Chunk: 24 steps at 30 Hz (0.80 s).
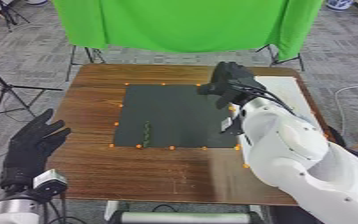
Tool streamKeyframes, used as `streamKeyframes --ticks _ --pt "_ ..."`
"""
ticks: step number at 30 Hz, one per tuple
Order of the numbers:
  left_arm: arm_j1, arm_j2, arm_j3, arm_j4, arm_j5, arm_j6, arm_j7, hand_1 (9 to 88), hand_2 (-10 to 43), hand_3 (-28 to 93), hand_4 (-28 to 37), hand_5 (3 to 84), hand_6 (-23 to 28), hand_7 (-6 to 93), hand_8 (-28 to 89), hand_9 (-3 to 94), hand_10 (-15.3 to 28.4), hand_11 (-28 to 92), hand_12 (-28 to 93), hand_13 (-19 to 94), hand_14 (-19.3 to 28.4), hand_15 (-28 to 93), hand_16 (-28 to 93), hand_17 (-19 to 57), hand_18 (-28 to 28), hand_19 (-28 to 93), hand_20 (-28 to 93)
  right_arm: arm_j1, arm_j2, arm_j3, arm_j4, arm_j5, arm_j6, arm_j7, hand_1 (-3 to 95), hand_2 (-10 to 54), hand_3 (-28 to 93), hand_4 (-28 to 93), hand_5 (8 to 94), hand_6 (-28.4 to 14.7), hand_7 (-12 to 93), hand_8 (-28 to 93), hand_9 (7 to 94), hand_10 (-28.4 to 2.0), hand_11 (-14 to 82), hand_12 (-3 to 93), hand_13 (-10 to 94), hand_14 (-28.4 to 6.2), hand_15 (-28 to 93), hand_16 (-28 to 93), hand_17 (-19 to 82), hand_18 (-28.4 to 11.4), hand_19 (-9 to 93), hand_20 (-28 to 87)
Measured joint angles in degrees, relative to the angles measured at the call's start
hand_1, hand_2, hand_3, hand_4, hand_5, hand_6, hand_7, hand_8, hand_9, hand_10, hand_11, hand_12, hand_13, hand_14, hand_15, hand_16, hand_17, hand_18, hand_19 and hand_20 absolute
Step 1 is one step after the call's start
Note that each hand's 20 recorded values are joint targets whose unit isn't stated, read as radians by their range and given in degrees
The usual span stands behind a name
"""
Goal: Arrange flowers
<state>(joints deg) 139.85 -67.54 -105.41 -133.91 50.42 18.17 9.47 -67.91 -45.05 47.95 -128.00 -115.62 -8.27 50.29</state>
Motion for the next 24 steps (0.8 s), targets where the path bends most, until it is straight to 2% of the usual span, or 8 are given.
streamKeyframes --ticks 3,13,24 --pt "0.67 -0.25 -0.4 -0.31 0.0 0.04 0.13 24.7 5.8 81 -21.6 34.6 8.6 14.7 -11 33.7 20.1 28 9 25 26.4 48 -10 -8.1 23.0 61 -5 -8.62 1.93 7.08 -0.22 0.15 -1.17 0.19 21.4 0.1 85 -22 62.8 -10.3 19 -13 60.4 -24.0 38.4 16.1 60 -17.9 76 9 30 -28.4 92 21" --pt "1.4 -0.3 -0.51 -0.33 0.0 0.06 0.84 24.7 5.8 81 -21.4 34.7 8.6 14.6 -10 33.8 20.1 27 9 25 26.3 48 -9 -8.1 23.0 61 -5 -33.97 7.8 32.15 -0.54 1.31 -1.16 4.31 21.3 -1.1 83 -23 63.7 -11.6 19 -13 61.4 -23.8 40.8 15.8 62 -17.6 76 9 33 -28.4 93 19" --pt "1.41 -0.23 -0.11 -0.28 -0.03 0.13 1.01 24.6 5.7 81 -21.3 34.7 8.6 14.7 -10 33.8 20.1 27 9 25 26.4 48 -9 -8.2 23.0 61 -5 -41.12 10.05 34.38 2.53 0.67 -0.87 7.19 23.9 -3.2 84 -23 63.5 -11.6 19 -13 61.1 -23.6 41.3 15.5 62 -17.0 76 9 33 -28.4 93 18"
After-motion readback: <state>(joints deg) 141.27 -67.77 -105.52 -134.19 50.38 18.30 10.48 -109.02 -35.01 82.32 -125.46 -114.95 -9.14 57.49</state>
